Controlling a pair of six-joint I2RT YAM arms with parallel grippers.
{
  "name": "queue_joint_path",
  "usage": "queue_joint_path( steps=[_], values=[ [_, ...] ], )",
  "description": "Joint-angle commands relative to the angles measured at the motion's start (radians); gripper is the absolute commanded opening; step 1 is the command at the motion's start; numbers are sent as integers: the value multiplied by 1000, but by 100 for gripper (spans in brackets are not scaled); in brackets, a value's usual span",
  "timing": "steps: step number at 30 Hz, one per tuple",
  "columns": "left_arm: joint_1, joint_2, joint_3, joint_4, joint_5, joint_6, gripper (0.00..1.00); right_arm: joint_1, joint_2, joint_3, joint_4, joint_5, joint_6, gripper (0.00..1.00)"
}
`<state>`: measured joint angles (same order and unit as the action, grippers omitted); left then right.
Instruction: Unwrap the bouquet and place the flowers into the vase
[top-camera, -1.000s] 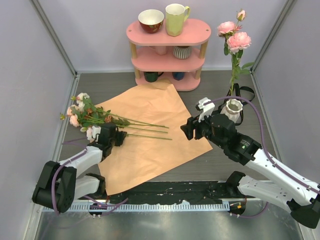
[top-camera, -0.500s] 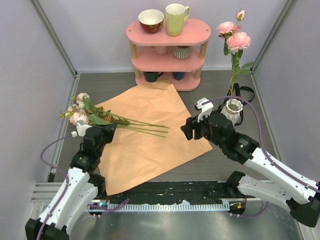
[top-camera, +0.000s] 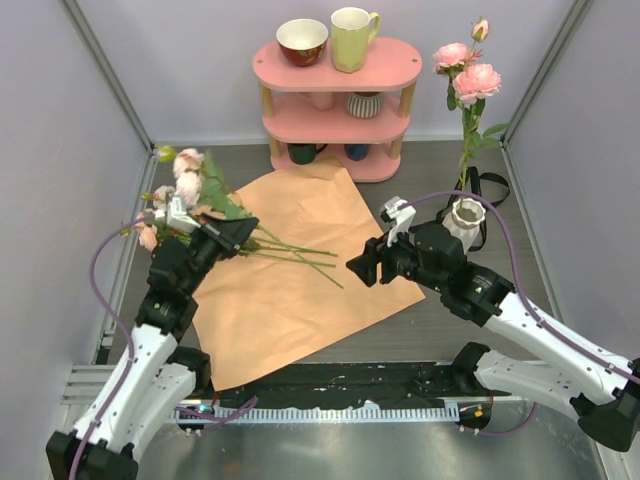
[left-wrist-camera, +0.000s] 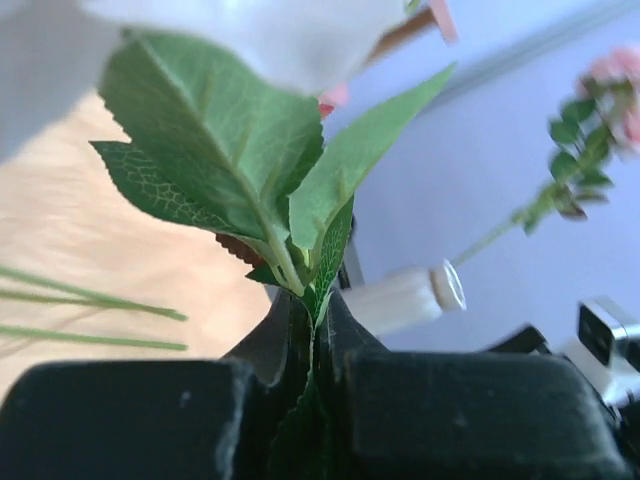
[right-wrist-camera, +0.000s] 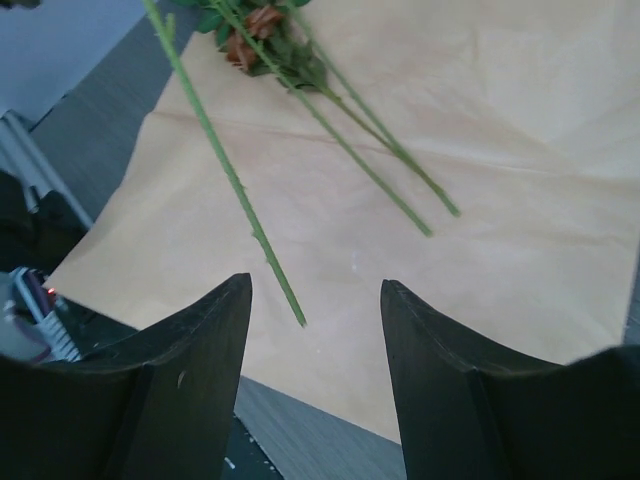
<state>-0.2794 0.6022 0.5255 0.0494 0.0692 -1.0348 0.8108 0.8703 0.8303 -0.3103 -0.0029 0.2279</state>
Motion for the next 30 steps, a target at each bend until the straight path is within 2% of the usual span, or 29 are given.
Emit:
queue_joint_path(
  steps=[1,2,5,9,13,18,27,30],
  values=[
    [-1,166,88,389,490,42,0,8,42,32,137,-273,85,59],
    [-16,198,102,421,541,35,0,7,55,33,167,-331,103,59],
    [-93,289,159,422,650,70,0,8,97,44,203,-356,178,59],
    [-210,327,208,305,623,183,0,7,186,90,185,-463,206,58],
    [-291,358,246,242,638,271,0,7,219,105,177,-488,222,57],
    [-331,389,292,126,643,352,0,5,177,109,172,-520,212,56],
    [-342,384,289,139,679,361,0,4,147,128,85,-512,137,55],
    [-343,384,292,129,682,367,0,4,154,130,88,-539,136,49]
  ],
)
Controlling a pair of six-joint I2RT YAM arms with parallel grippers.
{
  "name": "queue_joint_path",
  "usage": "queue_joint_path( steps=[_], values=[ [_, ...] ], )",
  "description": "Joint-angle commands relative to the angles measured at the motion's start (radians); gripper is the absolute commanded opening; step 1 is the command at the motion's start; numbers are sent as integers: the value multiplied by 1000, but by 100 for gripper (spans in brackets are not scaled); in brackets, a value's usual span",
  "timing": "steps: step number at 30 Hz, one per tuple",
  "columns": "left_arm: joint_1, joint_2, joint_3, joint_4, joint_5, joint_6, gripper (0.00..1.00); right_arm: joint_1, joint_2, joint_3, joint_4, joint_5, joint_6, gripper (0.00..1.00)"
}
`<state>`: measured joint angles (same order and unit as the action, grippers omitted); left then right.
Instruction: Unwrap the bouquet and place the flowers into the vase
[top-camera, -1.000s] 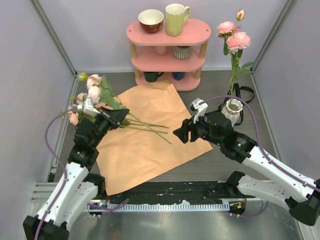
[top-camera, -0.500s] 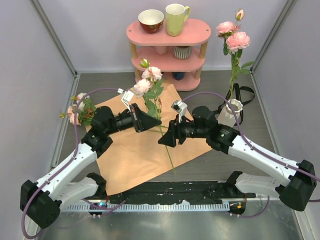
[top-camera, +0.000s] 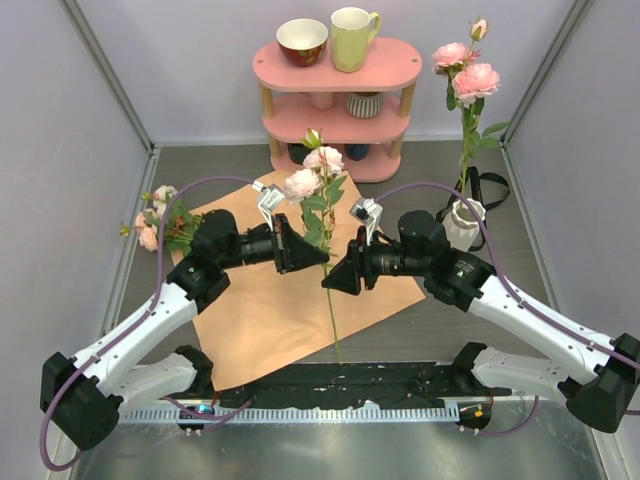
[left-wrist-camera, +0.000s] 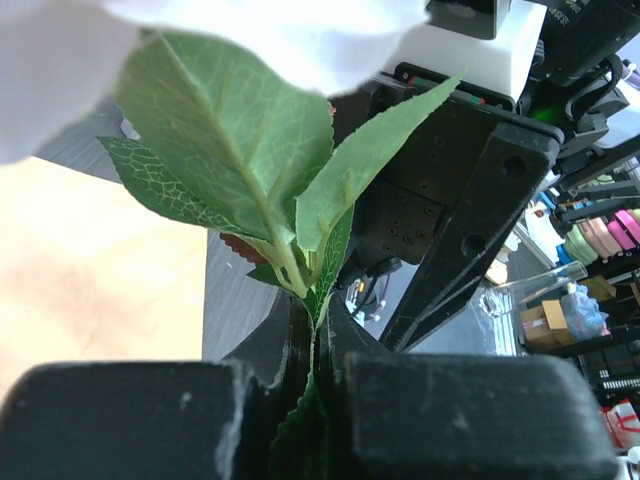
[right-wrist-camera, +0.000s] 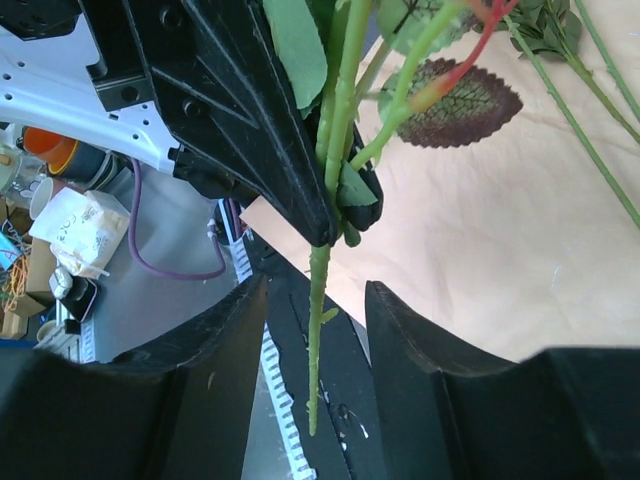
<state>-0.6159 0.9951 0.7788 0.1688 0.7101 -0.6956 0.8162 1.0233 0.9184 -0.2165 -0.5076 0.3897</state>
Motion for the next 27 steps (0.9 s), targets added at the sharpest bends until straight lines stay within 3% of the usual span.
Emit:
queue_joint_path(
  steps=[1,6,14,17,18,20,22,23,26,27],
  values=[
    [-8,-7,40,5,42,31,0,-2,7,42,-4,-34,-29,45],
    [-18,-6,51,-15,49,41,0,-2,15,31,12,-39,-22,31],
    [-30,2,56,-5,49,39,0,-2,37,7,77,-60,18,24],
    [-31,1,56,-6,43,35,0,-2,41,4,86,-69,21,14],
    [-33,0,57,-8,31,33,0,0,43,4,89,-66,21,2],
    [-33,-7,69,-41,9,34,2,-2,35,0,82,-34,18,1],
    [-31,-12,83,-81,-32,54,24,-2,9,0,65,19,8,1],
    [-31,-21,88,-104,-41,62,49,-2,-3,3,54,106,2,1],
    [-31,-52,77,-120,-99,76,83,-2,-54,20,-9,260,-34,1],
    [-31,-76,73,-123,-115,83,87,-2,-69,39,-29,365,-43,1]
  ],
)
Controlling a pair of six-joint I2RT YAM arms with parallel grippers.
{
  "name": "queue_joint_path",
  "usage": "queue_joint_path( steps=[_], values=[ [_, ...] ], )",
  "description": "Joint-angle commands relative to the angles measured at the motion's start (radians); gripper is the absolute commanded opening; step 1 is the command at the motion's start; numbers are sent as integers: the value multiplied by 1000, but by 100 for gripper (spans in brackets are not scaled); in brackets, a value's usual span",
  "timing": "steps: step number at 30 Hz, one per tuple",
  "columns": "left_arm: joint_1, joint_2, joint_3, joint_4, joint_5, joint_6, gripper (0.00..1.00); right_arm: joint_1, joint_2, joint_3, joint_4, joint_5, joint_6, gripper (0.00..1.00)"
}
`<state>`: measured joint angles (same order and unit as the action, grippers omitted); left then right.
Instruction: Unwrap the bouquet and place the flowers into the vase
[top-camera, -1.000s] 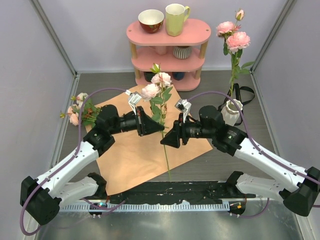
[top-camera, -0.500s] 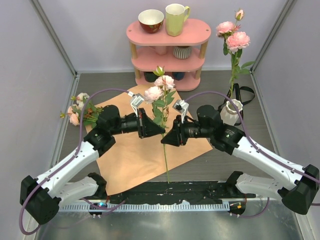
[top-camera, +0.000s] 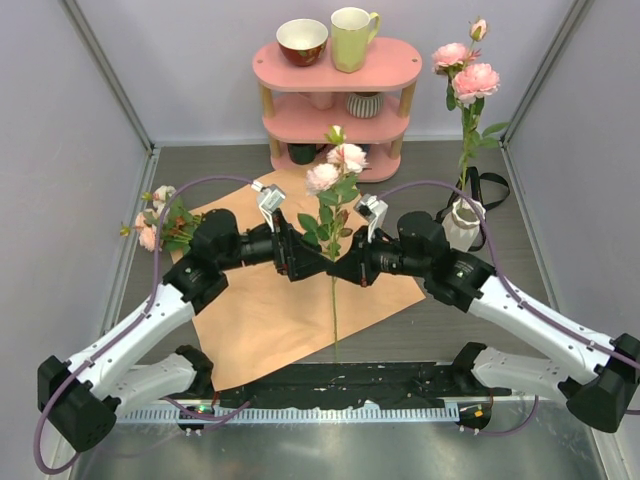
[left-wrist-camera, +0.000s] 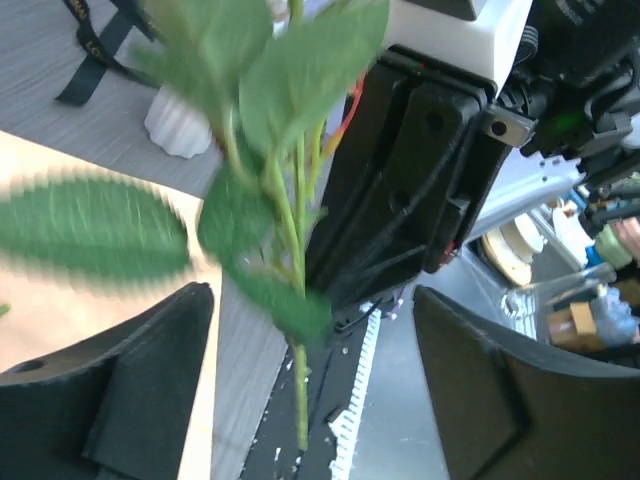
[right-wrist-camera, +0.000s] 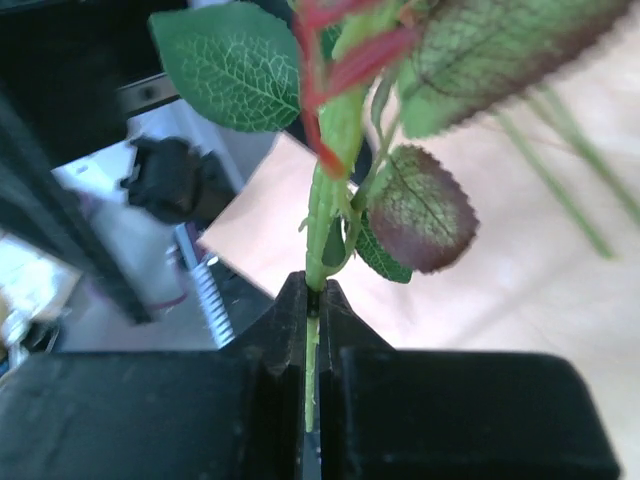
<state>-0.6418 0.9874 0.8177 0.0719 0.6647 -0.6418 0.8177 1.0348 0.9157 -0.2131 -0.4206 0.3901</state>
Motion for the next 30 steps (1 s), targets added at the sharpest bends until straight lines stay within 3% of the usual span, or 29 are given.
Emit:
queue_joint_path(
  steps=[1,3,6,15,20,24,30],
  values=[
    [-6,-79,32,-27,-89,34,89,-3,-108,52,-69,345,-69,1],
    [-6,-119,21,-37,-115,42,93,-5,-133,101,-100,530,-101,1],
    [-6,-153,5,-46,-169,68,97,-3,-166,193,-153,687,-169,1],
    [-6,-170,-6,-93,-224,85,98,-3,-183,434,-173,1202,-462,1],
    [-4,-167,-15,-87,-238,90,98,-5,-182,442,-80,1469,-634,1],
    [-6,-147,-15,-77,-232,82,98,-5,-199,405,85,1528,-718,1],
    [-6,-131,-8,-77,-218,71,98,-20,-136,393,182,1550,-772,1]
  ],
)
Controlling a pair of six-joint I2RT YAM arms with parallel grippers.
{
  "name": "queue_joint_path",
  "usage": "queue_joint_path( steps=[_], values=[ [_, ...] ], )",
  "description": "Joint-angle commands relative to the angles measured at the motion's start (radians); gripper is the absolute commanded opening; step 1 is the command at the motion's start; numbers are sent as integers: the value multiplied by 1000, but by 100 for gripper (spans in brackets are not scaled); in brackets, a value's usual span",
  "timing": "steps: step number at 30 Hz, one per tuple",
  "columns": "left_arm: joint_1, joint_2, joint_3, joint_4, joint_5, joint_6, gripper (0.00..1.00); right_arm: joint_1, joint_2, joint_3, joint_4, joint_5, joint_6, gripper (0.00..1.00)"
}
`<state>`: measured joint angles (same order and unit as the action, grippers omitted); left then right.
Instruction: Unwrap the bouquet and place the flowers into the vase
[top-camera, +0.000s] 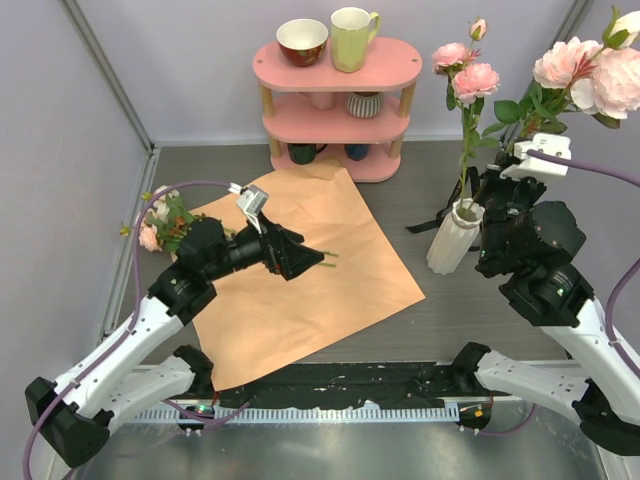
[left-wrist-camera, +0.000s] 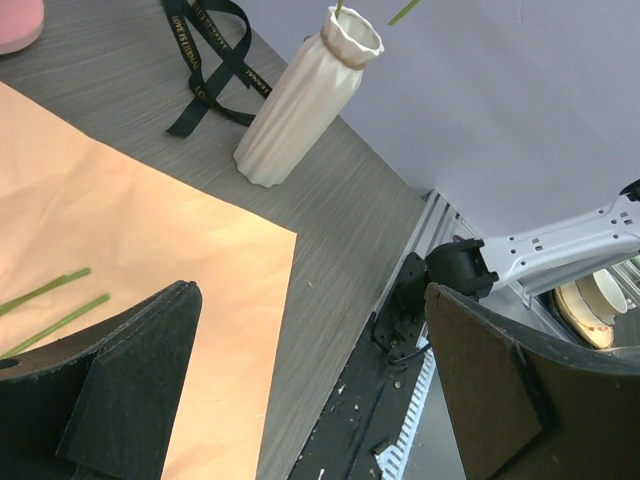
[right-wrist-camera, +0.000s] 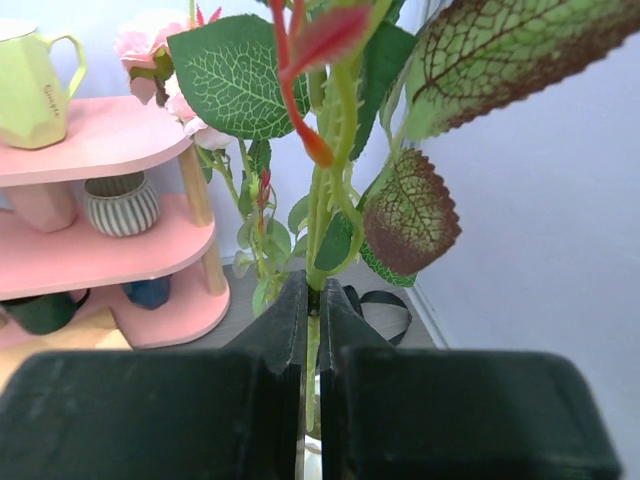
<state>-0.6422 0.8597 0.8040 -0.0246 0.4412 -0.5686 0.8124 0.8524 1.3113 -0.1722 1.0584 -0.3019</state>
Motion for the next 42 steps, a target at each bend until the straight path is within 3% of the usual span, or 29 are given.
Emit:
queue_joint_path(
  steps=[1,7,12,28,42],
  values=[
    [-5,-7,3,20,5,-2,98,-21,56,-1,145,72,-85,1],
    [-5,-51,-19,11,-18,6,98,-123,80,-55,148,13,-11,1],
    [-5,-56,-19,-1,-21,13,98,-254,71,-136,97,-90,154,1],
    [-4,7,-26,52,4,-23,98,-311,31,-497,137,-67,461,1],
    [-5,7,-28,52,8,-25,97,-318,11,-554,128,-49,497,5]
  ],
)
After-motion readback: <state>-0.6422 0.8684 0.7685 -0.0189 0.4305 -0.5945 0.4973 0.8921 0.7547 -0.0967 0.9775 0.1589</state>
